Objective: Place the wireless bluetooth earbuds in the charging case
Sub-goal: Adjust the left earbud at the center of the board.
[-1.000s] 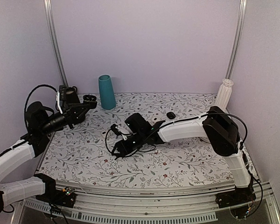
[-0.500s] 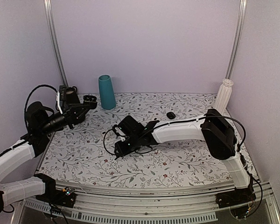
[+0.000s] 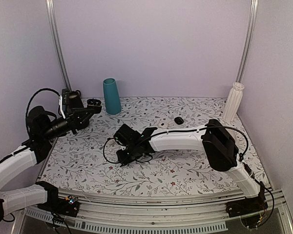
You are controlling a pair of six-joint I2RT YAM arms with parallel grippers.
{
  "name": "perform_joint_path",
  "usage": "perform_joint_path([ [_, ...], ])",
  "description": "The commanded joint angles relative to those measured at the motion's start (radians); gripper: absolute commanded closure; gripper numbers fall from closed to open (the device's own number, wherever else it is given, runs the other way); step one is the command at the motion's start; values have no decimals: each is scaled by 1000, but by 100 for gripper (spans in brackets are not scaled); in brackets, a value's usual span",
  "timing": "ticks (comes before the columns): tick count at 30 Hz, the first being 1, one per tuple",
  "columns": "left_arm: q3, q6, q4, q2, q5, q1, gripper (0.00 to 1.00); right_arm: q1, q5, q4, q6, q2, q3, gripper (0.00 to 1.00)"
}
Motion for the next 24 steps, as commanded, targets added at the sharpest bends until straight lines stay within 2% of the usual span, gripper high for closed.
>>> perform_joint_path([
  [1, -8, -5, 29, 2, 10, 12, 100, 9, 77, -91, 2, 35, 54, 60],
  [6, -7, -7, 31, 4, 9, 12, 100, 19, 87, -104, -7, 24, 54, 66],
  [17, -11, -10, 38, 9, 9, 12, 100, 42, 106, -132, -14, -1, 50, 65],
  [24, -9, -8, 33, 6, 11, 12, 100, 7, 43, 31, 32, -124, -118, 65],
])
